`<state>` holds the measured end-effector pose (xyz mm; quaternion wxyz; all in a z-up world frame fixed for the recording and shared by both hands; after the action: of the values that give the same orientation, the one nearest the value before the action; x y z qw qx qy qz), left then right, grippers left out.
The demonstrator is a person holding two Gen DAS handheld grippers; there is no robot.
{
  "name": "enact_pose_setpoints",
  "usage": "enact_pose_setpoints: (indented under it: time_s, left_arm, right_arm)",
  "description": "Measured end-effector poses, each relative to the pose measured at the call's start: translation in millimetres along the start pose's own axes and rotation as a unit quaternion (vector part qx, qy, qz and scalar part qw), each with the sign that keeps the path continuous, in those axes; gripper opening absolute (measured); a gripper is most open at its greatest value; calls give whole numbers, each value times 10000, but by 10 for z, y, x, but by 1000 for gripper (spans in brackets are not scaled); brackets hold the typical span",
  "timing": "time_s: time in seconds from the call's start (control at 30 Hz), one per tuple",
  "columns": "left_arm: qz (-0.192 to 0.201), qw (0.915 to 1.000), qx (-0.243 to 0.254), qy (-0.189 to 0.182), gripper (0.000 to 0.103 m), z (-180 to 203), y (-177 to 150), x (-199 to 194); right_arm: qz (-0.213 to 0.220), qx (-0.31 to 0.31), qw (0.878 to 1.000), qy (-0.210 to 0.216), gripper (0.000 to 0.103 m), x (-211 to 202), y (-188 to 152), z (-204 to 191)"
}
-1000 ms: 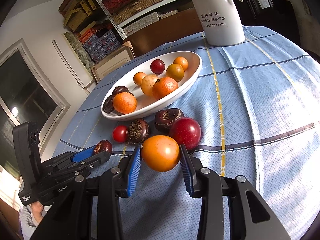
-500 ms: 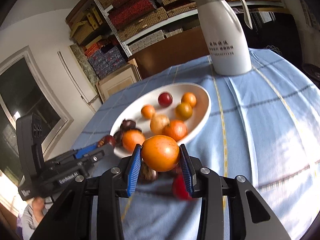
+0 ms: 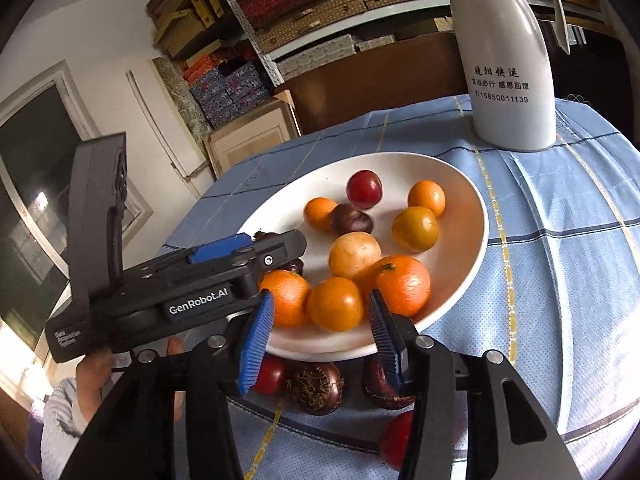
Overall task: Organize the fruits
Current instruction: 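Carry both fruits onto the white plate and open both tools, then grasp a large red fruit with the right tool while the left tool grasps a red cherry tomato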
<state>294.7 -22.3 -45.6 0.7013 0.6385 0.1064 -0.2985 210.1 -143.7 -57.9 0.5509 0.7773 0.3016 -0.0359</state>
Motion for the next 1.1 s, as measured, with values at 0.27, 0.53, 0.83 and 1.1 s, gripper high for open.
enact_pose_setpoints:
  time_s: [0.27, 0.53, 0.83, 1.1]
  left_arm:
    - [333, 9971, -476, 499, 98, -357, -286, -562]
    - [49, 9963, -285, 807, 98, -300, -826, -895]
    - [-136, 9924, 629, 1051, 98, -30, -997, -883]
    - [-315, 9922, 569, 1062, 98, -59, -1028, -844]
  right_arm:
    - [525, 438, 9970, -355, 64, -346, 76, 314]
    - [466, 1712, 9830, -470, 71, -604, -167, 761]
    - [182, 553, 9957, -724, 71, -609, -380, 480]
    - [-183, 22, 9958, -897, 67, -508, -508, 369]
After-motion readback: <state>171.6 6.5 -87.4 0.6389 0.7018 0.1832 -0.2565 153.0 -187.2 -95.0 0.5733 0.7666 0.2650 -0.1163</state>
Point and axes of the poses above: each gripper's, at about its wrist camera, not at the fingertips, and x roughly the way its jaws point, z to its right, y to its top, the point moved 6 cm from there along x, roughly the way its jaws point, and after that the axes turned 11 degrees about z, right-handed, at the moved point
